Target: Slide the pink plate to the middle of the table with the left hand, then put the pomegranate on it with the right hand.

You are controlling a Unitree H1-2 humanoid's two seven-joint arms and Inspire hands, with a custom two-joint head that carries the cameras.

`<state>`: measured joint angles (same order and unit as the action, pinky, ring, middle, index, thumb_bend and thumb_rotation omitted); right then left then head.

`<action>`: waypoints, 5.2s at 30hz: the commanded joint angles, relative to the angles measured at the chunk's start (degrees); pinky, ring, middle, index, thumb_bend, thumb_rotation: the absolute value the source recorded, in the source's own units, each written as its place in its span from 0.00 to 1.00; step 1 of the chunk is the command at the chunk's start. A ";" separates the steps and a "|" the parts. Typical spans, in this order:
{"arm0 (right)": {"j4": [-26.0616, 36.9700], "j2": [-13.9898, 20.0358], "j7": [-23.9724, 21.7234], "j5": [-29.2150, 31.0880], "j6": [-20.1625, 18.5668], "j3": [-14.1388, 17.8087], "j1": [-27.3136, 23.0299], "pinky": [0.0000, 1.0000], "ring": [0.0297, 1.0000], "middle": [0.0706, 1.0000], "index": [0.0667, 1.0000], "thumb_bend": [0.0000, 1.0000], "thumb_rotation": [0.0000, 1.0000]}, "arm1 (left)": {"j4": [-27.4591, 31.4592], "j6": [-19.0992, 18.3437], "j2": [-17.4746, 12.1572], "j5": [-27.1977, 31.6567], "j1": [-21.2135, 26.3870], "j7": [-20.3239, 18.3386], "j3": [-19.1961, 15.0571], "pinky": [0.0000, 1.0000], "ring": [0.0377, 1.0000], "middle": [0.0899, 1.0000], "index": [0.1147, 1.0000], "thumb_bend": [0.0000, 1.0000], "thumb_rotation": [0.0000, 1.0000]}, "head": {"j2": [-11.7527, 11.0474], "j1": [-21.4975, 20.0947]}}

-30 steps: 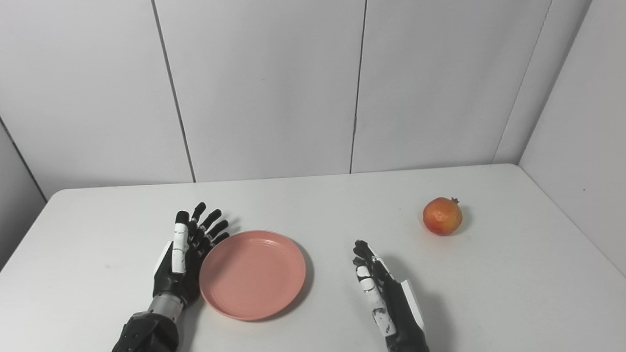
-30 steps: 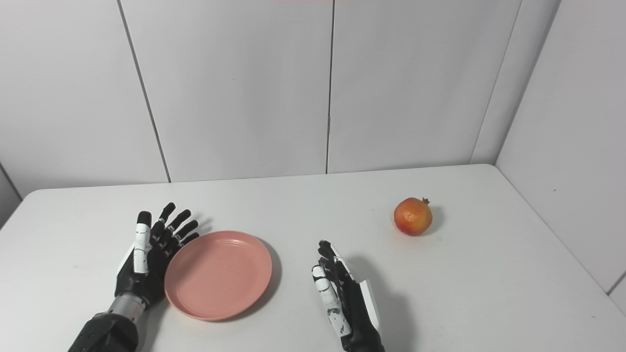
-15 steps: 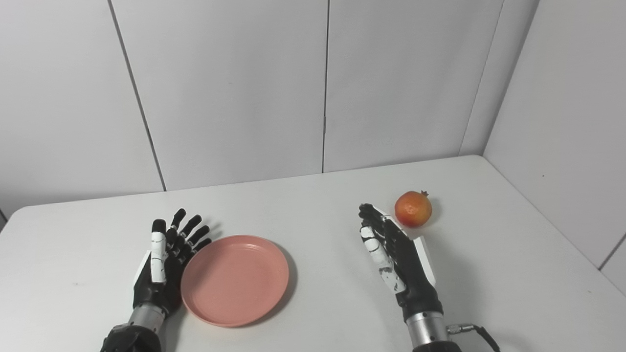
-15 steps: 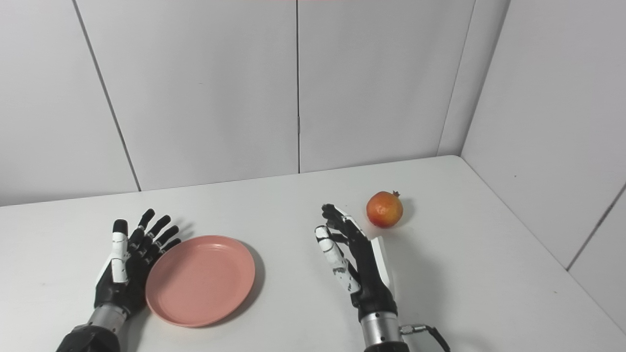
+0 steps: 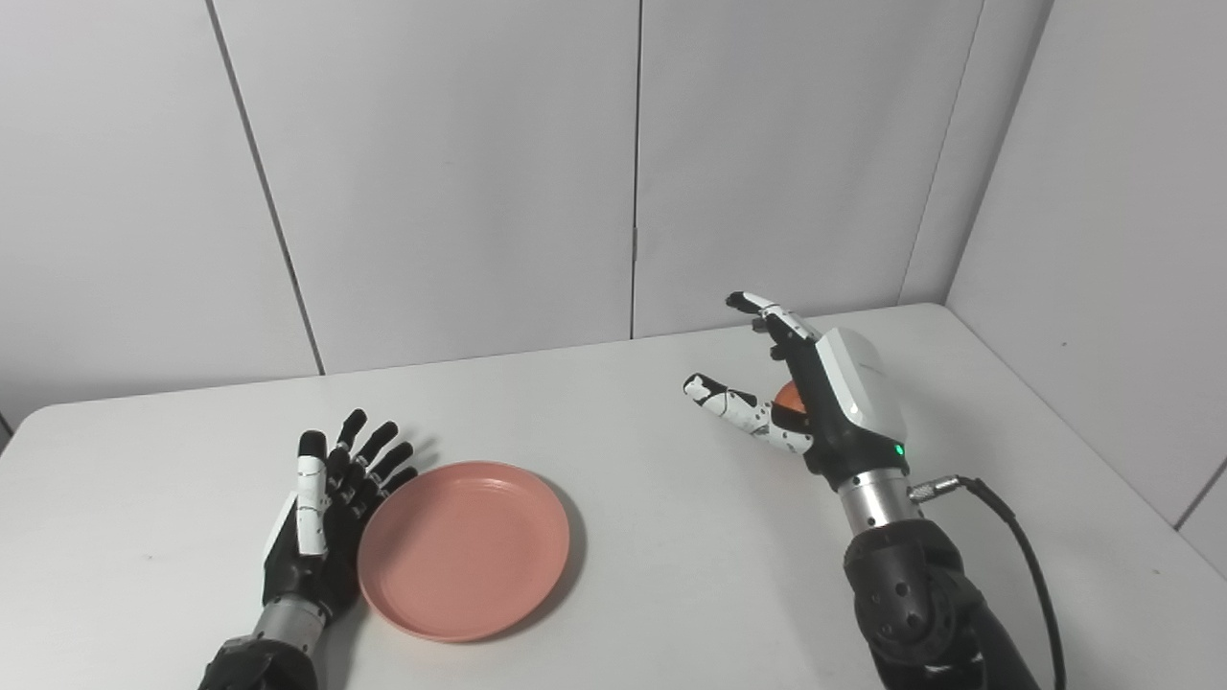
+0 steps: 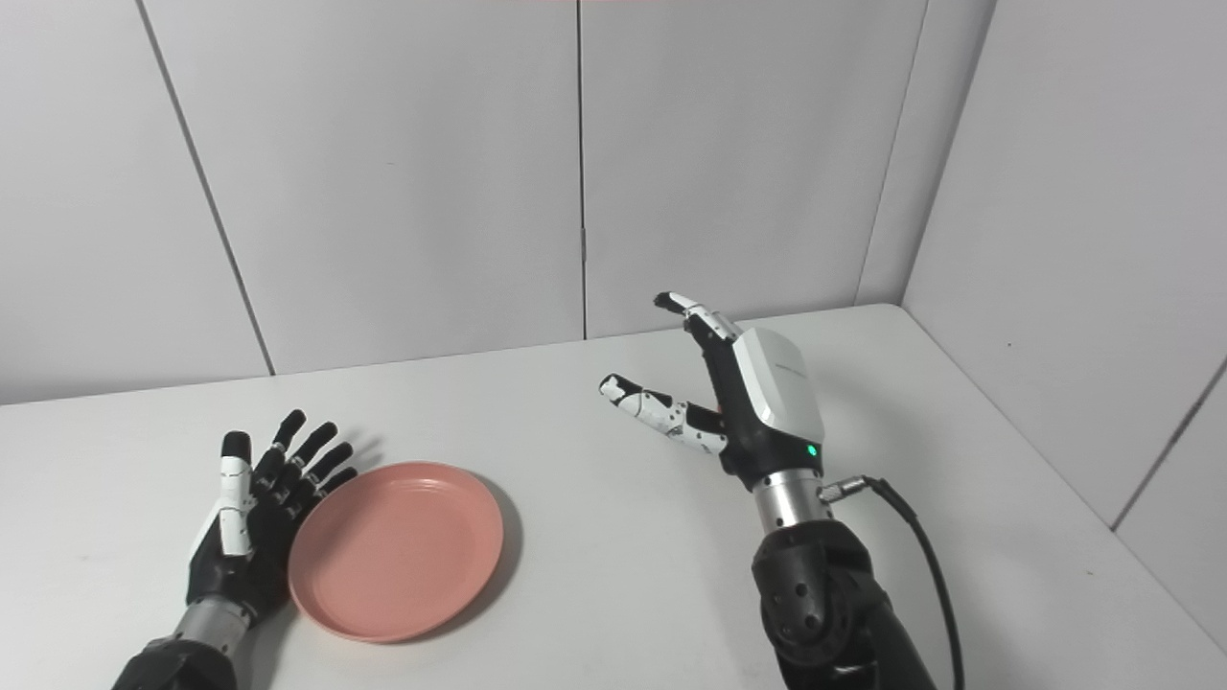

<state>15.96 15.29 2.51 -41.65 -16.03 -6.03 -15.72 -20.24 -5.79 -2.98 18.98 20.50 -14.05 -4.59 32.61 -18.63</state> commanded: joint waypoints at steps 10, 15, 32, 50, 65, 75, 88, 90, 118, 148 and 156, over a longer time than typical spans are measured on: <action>-8.02 7.90 -1.70 -11.07 1.47 -2.42 -9.53 0.76 0.82 0.81 0.78 0.83 0.91 | -0.78 -1.73 0.73 -0.80 -0.16 0.75 0.49 0.87 0.88 0.91 1.00 0.85 0.97 | 0.00 0.68; -14.57 10.94 0.79 -15.25 3.49 -4.90 -12.29 0.75 0.78 0.77 0.73 0.84 0.89 | -0.31 -1.62 0.98 -1.50 -0.47 1.00 0.97 0.87 0.89 0.91 1.00 0.86 0.98 | -0.48 1.67; -34.58 14.50 4.22 -14.87 5.92 -9.47 -18.19 0.72 0.74 0.73 0.70 0.82 0.83 | 2.91 -3.43 1.18 -1.27 -1.53 1.42 1.56 0.85 0.86 0.89 1.00 0.86 0.97 | 0.43 2.71; -33.88 11.17 1.36 -8.83 0.49 -7.03 -14.26 0.70 0.75 0.75 0.72 0.80 0.82 | 3.37 -4.05 0.59 -1.52 -1.53 1.27 1.54 0.85 0.87 0.89 1.00 0.86 0.98 | 1.13 2.16; -37.73 12.48 1.03 -9.04 -0.52 -7.89 -13.50 0.67 0.73 0.74 0.70 0.78 0.78 | 6.52 -6.79 0.82 -1.82 -2.37 2.49 1.26 0.84 0.86 0.88 1.00 0.85 0.98 | 2.40 3.14; -40.76 12.21 1.34 -6.37 0.83 -8.00 -14.36 0.47 0.56 0.62 0.64 0.73 0.60 | 7.31 -7.83 0.77 -1.80 -2.78 2.29 1.18 0.86 0.87 0.88 1.00 0.85 0.98 | 2.63 3.18; -43.05 12.33 4.50 -1.58 6.74 -9.29 -14.94 0.18 0.20 0.25 0.44 0.51 0.14 | 7.44 -7.94 1.21 -2.21 -2.70 2.47 1.35 0.85 0.87 0.88 1.00 0.85 0.99 | 2.77 3.52; -42.78 12.44 4.61 -1.26 7.08 -9.39 -14.89 0.18 0.20 0.24 0.44 0.51 0.14 | 7.39 -7.88 1.27 -2.33 -2.68 2.58 1.39 0.85 0.87 0.88 1.00 0.84 0.99 | 2.76 3.53; -19.60 7.37 -1.76 1.11 8.29 -8.74 -14.84 0.19 0.22 0.28 0.44 0.50 0.15 | 7.43 -8.10 4.29 -4.87 -2.23 5.53 2.63 0.82 0.85 0.87 1.00 0.85 1.00 | 3.41 13.81; -9.55 -5.31 -6.56 -0.74 9.09 -15.01 -11.55 0.23 0.27 0.33 0.45 0.50 0.15 | 7.63 -9.12 6.38 -6.15 -2.03 7.54 3.53 0.78 0.81 0.84 1.00 0.87 1.00 | 3.62 17.66; -10.85 -7.66 -7.09 -0.54 8.60 -17.11 -10.27 0.22 0.26 0.32 0.45 0.50 0.15 | 7.46 -9.48 6.37 -6.09 -1.83 7.64 3.56 0.77 0.80 0.84 1.00 0.85 1.00 | 3.85 17.56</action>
<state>4.35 8.14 -4.97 -42.25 -9.64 -23.28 -24.45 -12.37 -12.79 3.16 13.28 18.18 -7.08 -1.20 36.39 -0.97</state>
